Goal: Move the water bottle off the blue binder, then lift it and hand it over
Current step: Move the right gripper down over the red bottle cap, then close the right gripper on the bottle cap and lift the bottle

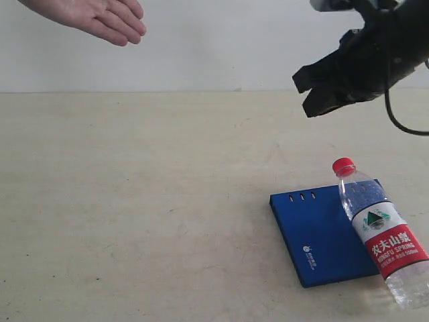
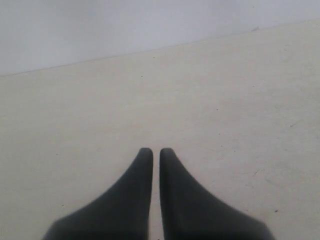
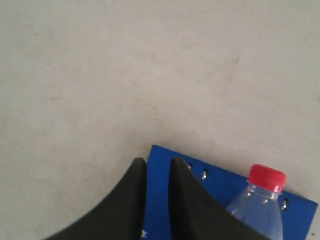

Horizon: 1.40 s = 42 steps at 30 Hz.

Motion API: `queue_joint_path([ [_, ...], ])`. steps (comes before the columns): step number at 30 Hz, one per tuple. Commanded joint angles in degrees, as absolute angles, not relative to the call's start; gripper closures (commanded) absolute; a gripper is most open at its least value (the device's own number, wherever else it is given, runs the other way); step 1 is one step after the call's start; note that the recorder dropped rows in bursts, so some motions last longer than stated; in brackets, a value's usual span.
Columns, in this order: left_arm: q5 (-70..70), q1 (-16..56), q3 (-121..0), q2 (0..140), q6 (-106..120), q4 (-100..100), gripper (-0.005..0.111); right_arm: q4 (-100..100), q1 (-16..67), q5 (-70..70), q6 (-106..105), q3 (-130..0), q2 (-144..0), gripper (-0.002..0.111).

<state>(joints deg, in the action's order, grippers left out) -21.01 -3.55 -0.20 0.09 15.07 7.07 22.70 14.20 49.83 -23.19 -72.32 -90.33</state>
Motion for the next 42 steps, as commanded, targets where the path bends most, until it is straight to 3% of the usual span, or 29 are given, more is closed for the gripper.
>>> queue_joint_path([
  [1, -20.5, -3.3, 0.0, 0.0, 14.6, 7.0, 0.102, 14.3, 14.3, 60.9, -21.0, -80.6, -98.2, 0.096],
  [4, -20.5, -3.3, 0.0, 0.0, 14.6, 7.0, 0.102, 13.1, 14.3, 64.9, -23.7, -82.8, -100.7, 0.094],
  [6, -20.5, -3.3, 0.0, 0.0, 14.6, 7.0, 0.102, 13.7, 14.3, 63.5, -25.9, -82.9, -101.3, 0.082],
  [9, -20.5, -3.3, 0.0, 0.0, 14.6, 7.0, 0.102, 15.9, 14.3, 60.3, -29.0, -82.9, -101.2, 0.046],
  [11, -20.5, -3.3, 0.0, 0.0, 14.6, 7.0, 0.102, 14.6, 14.3, 60.7, -25.4, -83.2, -101.1, 0.031],
  [17, -20.5, -3.3, 0.0, 0.0, 14.6, 7.0, 0.102, 2.0, 14.3, 63.2, -13.0, -83.5, -101.5, 0.041],
  [42, -20.5, -3.3, 0.0, 0.0, 14.6, 7.0, 0.102, -0.5, 12.7, 59.2, -6.8, -83.5, -114.7, 0.041],
])
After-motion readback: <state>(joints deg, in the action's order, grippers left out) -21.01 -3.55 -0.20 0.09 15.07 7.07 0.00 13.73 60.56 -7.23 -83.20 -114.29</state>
